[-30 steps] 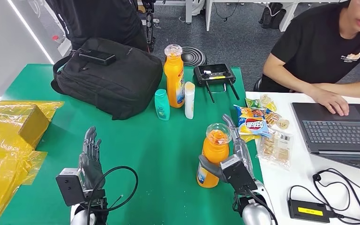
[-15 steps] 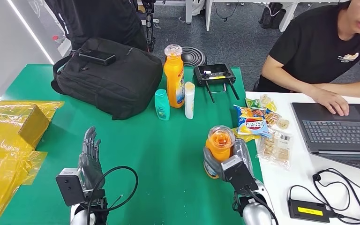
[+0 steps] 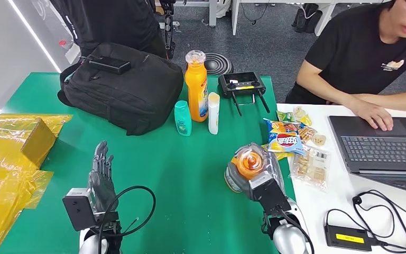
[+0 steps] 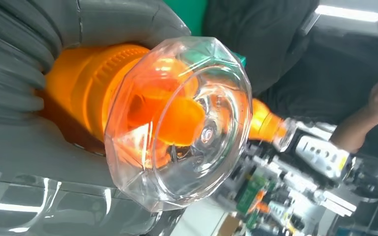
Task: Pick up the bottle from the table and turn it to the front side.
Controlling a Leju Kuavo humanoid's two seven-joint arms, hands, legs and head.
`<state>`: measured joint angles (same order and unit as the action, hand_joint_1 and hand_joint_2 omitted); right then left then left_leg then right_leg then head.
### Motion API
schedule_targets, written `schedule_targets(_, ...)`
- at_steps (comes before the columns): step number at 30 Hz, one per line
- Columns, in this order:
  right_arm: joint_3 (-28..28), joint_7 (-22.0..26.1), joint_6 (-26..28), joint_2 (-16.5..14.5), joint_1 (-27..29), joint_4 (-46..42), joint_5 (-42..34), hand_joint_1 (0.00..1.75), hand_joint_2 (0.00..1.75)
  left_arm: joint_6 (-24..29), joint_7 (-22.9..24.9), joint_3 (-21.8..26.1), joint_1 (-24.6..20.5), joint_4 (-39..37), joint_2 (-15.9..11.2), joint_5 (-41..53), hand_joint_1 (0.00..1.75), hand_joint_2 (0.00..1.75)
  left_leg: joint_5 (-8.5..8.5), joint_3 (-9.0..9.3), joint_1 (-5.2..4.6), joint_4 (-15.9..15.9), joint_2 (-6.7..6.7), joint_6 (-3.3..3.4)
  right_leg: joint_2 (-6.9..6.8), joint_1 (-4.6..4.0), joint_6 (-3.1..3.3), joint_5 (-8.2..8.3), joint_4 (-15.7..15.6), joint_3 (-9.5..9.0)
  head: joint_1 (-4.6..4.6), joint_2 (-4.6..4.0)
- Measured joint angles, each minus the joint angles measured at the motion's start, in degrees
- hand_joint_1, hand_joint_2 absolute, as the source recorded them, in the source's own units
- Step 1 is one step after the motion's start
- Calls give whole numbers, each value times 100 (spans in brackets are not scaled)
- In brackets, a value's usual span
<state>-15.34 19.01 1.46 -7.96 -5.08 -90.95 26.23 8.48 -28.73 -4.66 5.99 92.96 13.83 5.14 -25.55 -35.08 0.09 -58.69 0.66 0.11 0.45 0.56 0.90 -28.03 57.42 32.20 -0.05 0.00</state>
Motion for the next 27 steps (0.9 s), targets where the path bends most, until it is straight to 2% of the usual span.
schedule_targets(4, 12, 161, -118, 0, -287, 151, -208, 175, 175, -68, -32, -36, -41, 0, 3, 133, 0, 0, 1, -1, 0, 0, -1, 0, 2, 0, 1, 2, 0, 2, -1, 0)
schedule_targets(9, 16, 107, -214, -39, -1054, 531, -354, 175, 175, -227, -64, -195, -176, -16, 7, 189, 0, 0, 4, 0, 0, -2, -1, 1, 3, 0, 3, 6, 0, 2, 1, 0)
schedule_targets(13, 21, 94, -452, -117, -1600, 929, -791, 175, 175, -303, -63, -298, -322, -82, 5, 216, 0, 0, 4, -2, 0, -2, -3, 1, 6, 0, 5, 8, 3, 3, 0, 0)
schedule_targets(18, 21, 81, -588, -379, -2609, 1833, -1258, 175, 175, -324, -63, -505, -558, -230, -2, 282, 0, 0, 7, -2, 0, -3, -5, 0, 10, -1, 9, 12, 5, 6, 0, 0)
schedule_targets(23, -8, 22, -751, -780, -3651, 2877, -1727, 175, 175, -332, -89, -783, -630, -258, -53, 503, 0, 0, 8, -3, 0, -3, -6, 0, 11, -2, 10, 12, 9, 8, -2, 0)
schedule_targets(27, -136, -52, -1113, -1033, -4249, 3470, -2707, 175, 175, -361, -112, -980, -661, -258, -131, 652, 0, 0, 8, -5, 0, -2, -3, 0, 9, -3, 10, 11, 9, 9, -1, 0)
